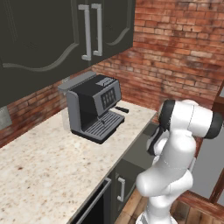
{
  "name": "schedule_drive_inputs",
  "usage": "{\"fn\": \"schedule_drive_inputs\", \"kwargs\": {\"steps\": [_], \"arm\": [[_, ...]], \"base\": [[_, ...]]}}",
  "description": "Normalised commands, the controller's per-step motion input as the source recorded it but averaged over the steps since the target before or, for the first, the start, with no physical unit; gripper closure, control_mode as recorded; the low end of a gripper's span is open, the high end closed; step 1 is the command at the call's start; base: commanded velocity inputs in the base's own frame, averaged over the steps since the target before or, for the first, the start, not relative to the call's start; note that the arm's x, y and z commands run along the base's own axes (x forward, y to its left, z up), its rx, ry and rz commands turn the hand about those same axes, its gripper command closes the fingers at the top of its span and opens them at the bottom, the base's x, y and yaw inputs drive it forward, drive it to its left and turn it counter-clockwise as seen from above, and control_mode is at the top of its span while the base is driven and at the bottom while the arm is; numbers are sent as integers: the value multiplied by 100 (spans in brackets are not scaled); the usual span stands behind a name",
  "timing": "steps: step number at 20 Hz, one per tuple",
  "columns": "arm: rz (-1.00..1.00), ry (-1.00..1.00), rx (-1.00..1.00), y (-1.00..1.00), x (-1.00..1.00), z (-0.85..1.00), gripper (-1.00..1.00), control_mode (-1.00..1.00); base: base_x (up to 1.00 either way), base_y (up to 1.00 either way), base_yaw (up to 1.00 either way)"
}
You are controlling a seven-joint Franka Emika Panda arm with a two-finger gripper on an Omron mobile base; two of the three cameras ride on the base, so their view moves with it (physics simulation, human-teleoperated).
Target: Restock the sink supplies by placing the sponge and soap dispenser on the counter and next to the sink. Make sure the soap dispenser is upright.
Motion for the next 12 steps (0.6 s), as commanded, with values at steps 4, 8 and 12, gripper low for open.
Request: {"fn": "schedule_drive_inputs", "kwargs": {"steps": [4,8,12], "arm": [[0,0,0,0,0,-17,-100,-100],[0,0,1,-4,0,-15,-100,-100],[0,0,3,-5,7,-8,-100,-100]], "base": [[0,0,0],[0,0,0],[0,0,0]]}}
